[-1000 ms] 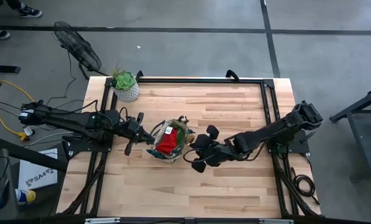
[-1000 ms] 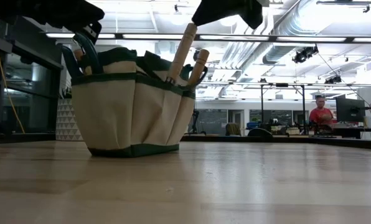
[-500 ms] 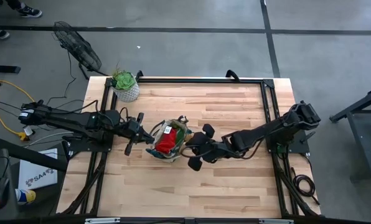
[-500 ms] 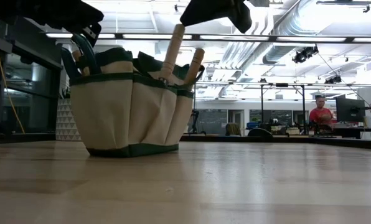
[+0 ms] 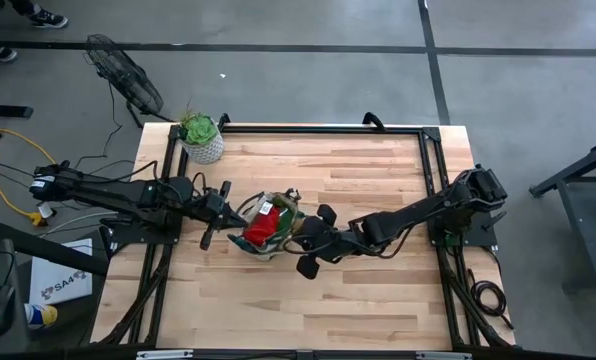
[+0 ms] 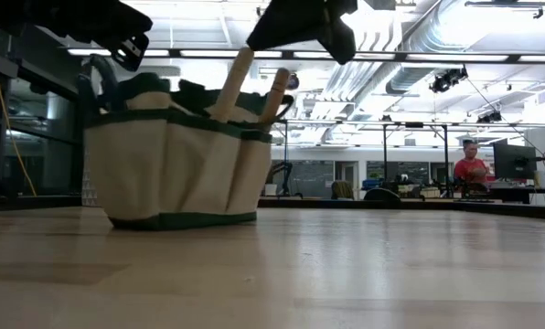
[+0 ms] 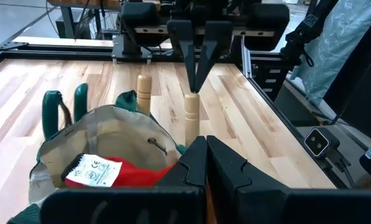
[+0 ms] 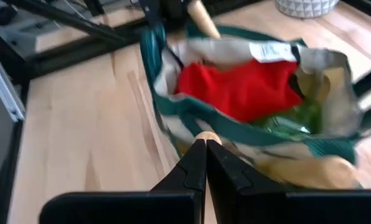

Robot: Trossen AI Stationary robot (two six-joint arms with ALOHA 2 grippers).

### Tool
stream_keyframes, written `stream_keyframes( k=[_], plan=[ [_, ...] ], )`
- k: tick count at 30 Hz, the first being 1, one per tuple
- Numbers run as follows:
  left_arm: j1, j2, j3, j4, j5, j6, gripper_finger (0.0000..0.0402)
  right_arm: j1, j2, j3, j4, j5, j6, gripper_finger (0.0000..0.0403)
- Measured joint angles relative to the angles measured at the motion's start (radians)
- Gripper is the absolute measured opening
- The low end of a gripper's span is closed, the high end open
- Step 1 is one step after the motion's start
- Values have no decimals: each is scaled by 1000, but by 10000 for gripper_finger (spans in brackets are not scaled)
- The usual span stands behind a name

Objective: Pick & Place Garden tools in Gardening bag
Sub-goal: Put the trowel into the gardening bag, then return to Home Position

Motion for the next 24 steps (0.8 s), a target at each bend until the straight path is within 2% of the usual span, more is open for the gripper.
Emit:
stream_keyframes(
  k=[6,15,21,24],
  plan=[
    [0,0,0,0,0,0,0,-1,5,-2,-36,-32,3,3],
    [0,0,0,-1,0,0,0,8,-27,-2,-15,2,-1,5],
    [0,0,0,-2,0,0,0,27,-62,-2,-2,-16,-18,38],
    [0,0,0,-2,0,0,0,36,-93,-14,9,-74,-82,54]
  ],
)
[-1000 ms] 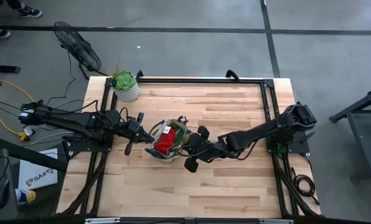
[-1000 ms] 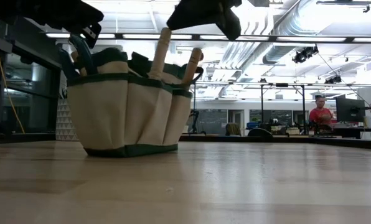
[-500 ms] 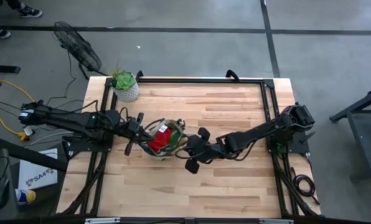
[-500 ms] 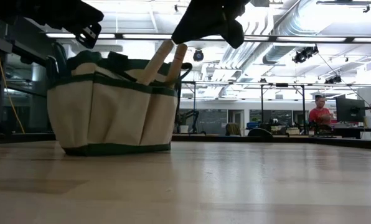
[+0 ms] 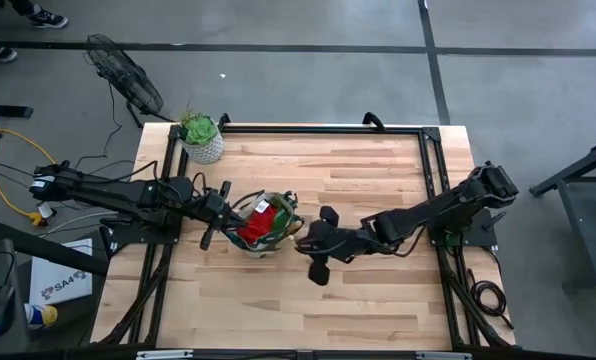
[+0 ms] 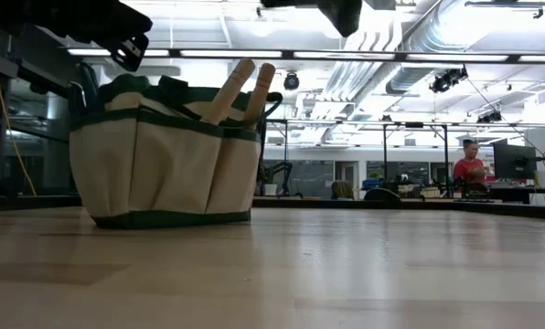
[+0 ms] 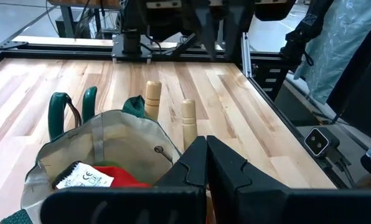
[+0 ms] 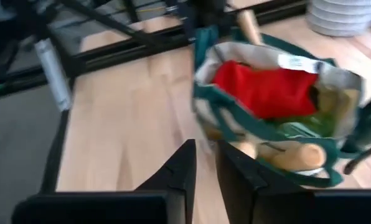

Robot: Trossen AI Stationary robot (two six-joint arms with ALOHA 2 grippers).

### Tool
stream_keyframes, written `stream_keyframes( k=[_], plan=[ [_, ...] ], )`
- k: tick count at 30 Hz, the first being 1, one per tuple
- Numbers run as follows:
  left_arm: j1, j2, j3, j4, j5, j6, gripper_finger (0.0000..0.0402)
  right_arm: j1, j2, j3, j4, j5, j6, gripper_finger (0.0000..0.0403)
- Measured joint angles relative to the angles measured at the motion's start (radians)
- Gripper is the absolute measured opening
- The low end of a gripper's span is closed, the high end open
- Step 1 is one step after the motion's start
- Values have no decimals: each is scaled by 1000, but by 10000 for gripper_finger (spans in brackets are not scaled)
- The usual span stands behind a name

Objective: Pick & Place Garden tools in Gardening bag
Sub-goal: Return to Home Position

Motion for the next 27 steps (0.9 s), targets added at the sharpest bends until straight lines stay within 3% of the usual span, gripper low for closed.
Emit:
stream_keyframes(
  k=[4,10,19,27],
  plan=[
    [0,0,0,-1,0,0,0,1,-67,-110,60,-57,-31,59],
    [0,0,0,-5,0,0,0,-2,-215,-345,186,-19,-33,58],
    [0,0,0,-21,0,0,0,-4,-586,-715,359,-53,-32,58],
    [0,0,0,-21,0,0,0,-42,-896,-951,376,-53,-106,59]
  ],
)
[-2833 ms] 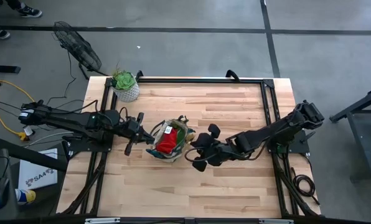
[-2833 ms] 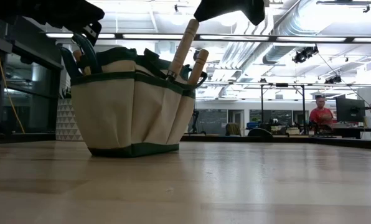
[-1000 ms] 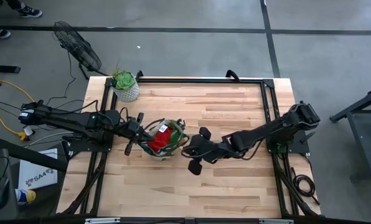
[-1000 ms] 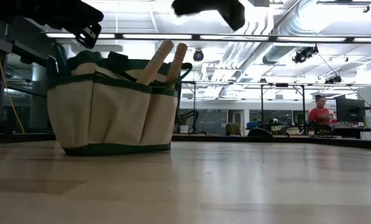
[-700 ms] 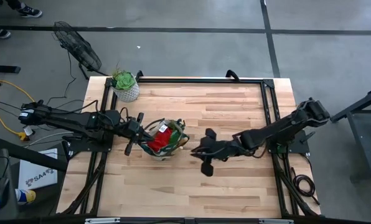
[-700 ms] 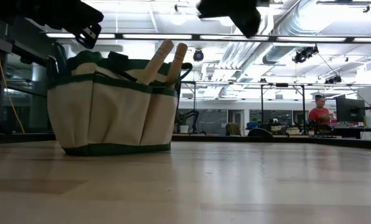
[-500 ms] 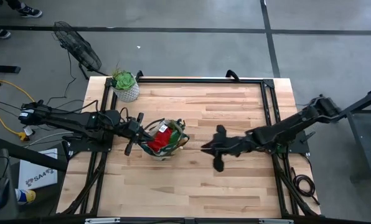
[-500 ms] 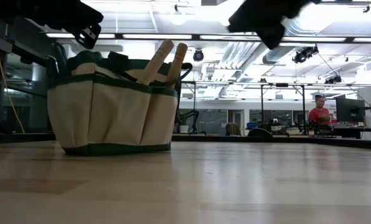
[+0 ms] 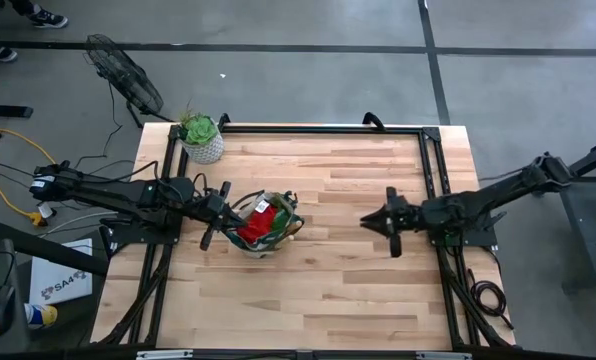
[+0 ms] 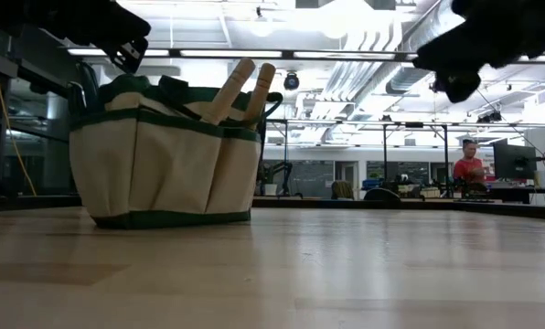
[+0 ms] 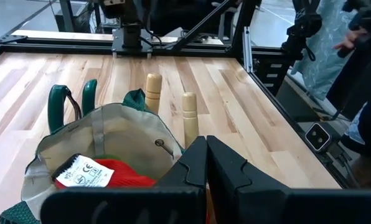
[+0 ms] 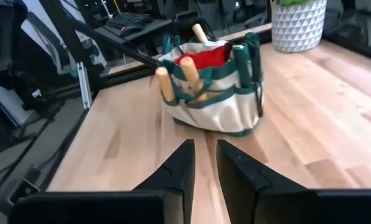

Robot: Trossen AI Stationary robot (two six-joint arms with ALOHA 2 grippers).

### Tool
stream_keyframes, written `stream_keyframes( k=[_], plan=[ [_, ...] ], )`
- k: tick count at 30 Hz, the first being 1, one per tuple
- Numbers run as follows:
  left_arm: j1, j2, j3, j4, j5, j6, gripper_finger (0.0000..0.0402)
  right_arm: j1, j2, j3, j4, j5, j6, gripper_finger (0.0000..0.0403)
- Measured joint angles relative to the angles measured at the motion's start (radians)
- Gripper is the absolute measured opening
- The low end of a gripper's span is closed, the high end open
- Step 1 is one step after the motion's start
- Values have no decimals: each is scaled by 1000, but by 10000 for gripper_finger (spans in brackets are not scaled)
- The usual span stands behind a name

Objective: Pick & Place Garden tools in Gardening bag
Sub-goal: Return to Home Position

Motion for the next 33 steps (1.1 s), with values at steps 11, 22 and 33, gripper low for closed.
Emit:
stream_keyframes(
  k=[11,22,33],
  plan=[
    [0,0,0,0,0,0,0,-87,-230,-187,132,-93,-108,58],
    [0,0,0,1,0,0,0,-271,-257,-314,272,-420,-127,57],
    [0,0,0,1,0,0,0,-327,-287,-320,285,-476,-212,57]
  ],
)
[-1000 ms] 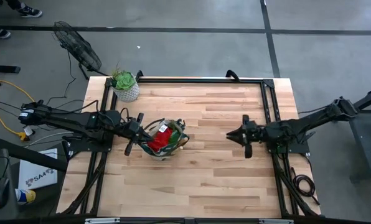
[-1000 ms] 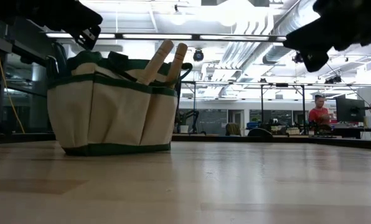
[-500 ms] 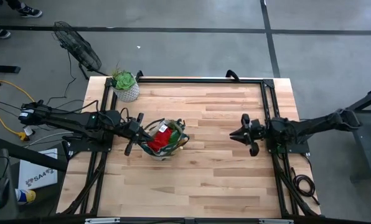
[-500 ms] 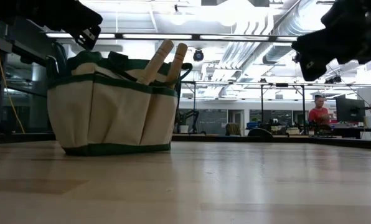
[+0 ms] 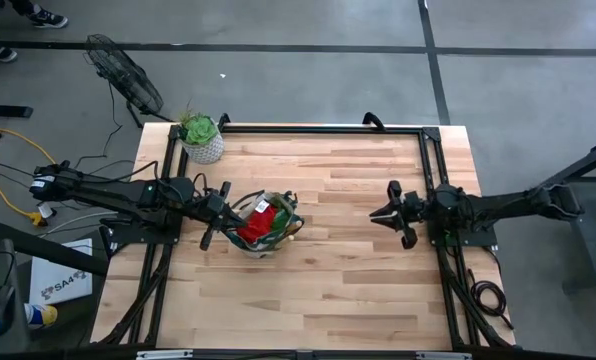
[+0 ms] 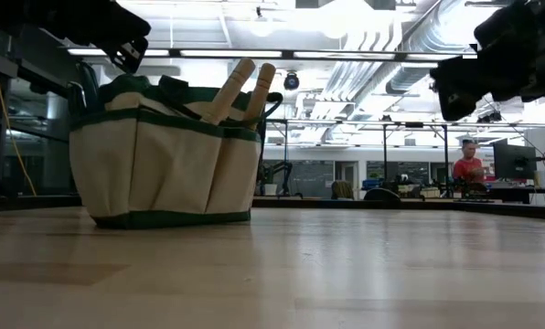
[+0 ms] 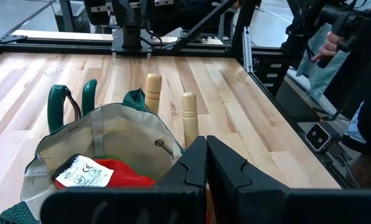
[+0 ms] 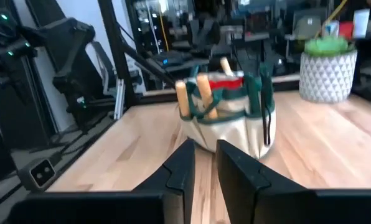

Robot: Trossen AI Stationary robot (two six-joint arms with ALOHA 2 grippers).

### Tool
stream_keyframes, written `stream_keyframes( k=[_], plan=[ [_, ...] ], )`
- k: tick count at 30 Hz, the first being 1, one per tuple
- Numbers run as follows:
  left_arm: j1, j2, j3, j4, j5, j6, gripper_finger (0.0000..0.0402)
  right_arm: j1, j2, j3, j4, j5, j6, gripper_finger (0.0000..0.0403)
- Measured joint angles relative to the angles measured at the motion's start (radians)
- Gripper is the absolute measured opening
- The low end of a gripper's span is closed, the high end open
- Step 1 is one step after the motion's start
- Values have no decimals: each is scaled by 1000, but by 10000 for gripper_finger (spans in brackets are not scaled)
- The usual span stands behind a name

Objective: Pick & Place Garden tools in Gardening bag
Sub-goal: Return to Home Position

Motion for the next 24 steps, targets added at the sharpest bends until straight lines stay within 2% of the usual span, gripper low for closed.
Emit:
stream_keyframes(
  k=[6,18,24],
  plan=[
    [0,0,0,0,0,0,0,0,-91,0,-32,5,-1,57],
    [0,0,0,0,0,0,0,1,-338,-1,-370,-19,34,57],
    [0,0,0,0,0,0,0,1,-365,-1,-407,-22,101,57]
  ],
)
